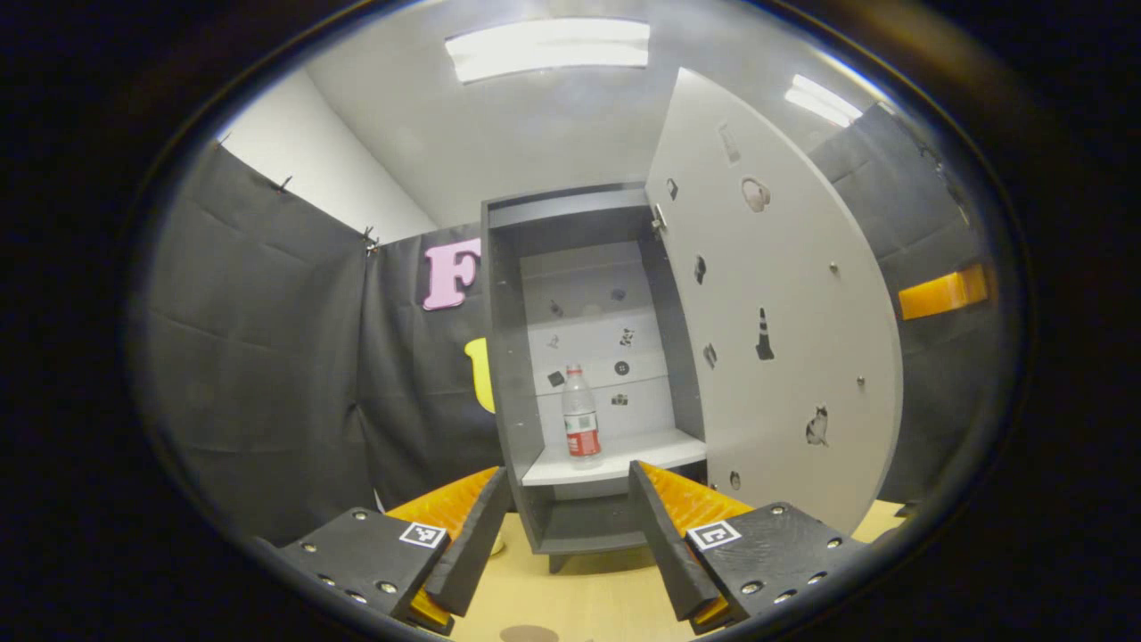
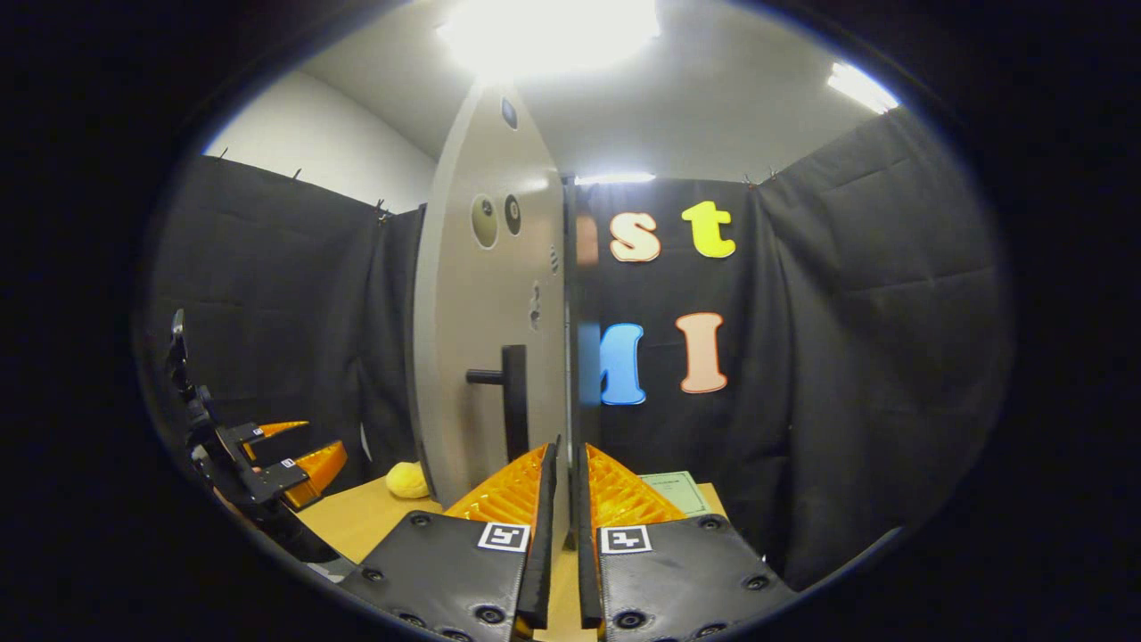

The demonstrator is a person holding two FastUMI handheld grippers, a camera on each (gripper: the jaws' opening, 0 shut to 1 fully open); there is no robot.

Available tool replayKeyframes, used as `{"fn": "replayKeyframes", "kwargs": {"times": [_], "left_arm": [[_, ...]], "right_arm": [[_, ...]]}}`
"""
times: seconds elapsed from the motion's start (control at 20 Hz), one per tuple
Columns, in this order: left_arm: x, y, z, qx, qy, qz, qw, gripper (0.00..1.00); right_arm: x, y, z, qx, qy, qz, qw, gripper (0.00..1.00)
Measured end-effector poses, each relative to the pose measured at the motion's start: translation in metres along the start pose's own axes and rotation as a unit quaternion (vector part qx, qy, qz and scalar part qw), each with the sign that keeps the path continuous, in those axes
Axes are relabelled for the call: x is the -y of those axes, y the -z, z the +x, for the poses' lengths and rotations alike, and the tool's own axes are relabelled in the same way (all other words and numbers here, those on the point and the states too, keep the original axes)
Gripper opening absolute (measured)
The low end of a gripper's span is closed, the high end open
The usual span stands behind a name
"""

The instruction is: Open the cabinet door with the right hand, grasp the bottle in the cabinet with the left hand and place it on the coaster, then close the cabinet door with the right hand.

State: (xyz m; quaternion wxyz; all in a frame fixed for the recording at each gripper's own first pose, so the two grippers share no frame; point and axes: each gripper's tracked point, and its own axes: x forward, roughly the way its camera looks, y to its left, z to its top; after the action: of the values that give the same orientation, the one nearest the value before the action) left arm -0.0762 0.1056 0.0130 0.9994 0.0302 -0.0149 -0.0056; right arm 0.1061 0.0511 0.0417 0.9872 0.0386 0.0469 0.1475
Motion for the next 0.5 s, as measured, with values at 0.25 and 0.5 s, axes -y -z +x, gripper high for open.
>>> {"fn": "replayKeyframes", "kwargs": {"times": [0.25, 0.5], "left_arm": [[0.01, -0.02, 0.057, 0.026, 0.019, 0.0, 0.999, 0.8], [0.006, -0.024, 0.122, 0.034, 0.038, -0.021, 0.998, 0.8]], "right_arm": [[0.045, 0.008, 0.003, -0.001, 0.063, 0.01, 0.998, 0.92], [0.075, 0.016, 0.0, -0.011, 0.13, 0.013, 0.991, 0.98]]}}
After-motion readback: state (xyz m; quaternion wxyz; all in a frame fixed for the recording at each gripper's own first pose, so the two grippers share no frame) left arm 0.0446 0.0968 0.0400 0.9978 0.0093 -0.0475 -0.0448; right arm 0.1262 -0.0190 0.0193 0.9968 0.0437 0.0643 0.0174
